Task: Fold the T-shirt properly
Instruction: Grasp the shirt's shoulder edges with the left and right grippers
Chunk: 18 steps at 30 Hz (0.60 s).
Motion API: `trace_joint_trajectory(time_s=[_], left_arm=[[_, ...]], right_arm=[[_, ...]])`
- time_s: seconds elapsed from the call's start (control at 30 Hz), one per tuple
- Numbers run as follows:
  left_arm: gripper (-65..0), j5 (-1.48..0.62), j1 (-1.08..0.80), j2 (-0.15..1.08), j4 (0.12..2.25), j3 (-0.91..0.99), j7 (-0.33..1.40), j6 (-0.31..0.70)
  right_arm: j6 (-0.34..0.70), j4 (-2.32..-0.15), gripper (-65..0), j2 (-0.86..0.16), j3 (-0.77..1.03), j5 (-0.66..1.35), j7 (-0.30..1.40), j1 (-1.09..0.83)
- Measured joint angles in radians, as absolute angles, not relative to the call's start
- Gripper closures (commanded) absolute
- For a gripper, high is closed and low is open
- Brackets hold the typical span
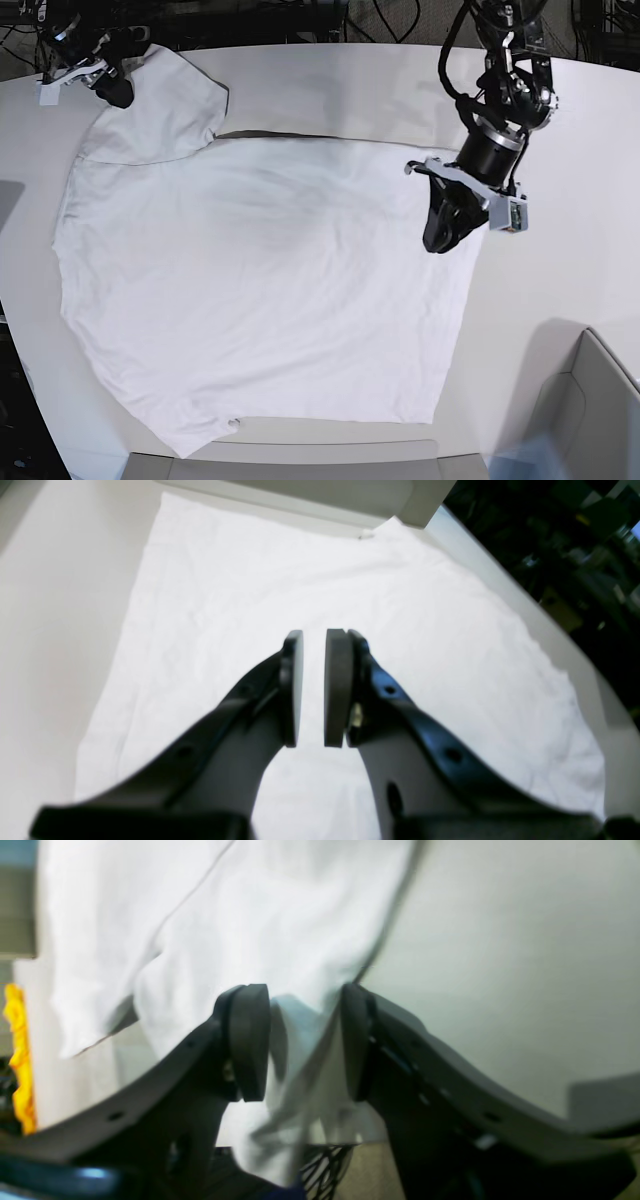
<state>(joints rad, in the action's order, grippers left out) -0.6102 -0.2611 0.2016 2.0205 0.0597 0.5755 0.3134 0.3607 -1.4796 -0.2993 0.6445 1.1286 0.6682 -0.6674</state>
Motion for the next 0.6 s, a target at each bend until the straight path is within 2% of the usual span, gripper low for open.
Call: trace_joint_trajectory(time_s=[0.13,0.33,0.6], left_arm=[[-9.2,-0.613,-0.296,0.224,2.020,0.114,0.590,0.313],[-9.3,-0.735,-0.244,0.216,1.967,0.302,0.989,0.313],[-9.3,-0.762,-0.179,0.218,1.653,0.414,1.089,0.313]], right_arm=[[0.369,-1.491,-24.2,-0.277,0.598,1.135,0.662,-0.662],[0.371,-1.500,-24.2,-0.274,0.572,1.134,0.665,-0.652],[0.371,-1.509,-24.2,-0.297,0.569,1.124,0.693,-0.643]])
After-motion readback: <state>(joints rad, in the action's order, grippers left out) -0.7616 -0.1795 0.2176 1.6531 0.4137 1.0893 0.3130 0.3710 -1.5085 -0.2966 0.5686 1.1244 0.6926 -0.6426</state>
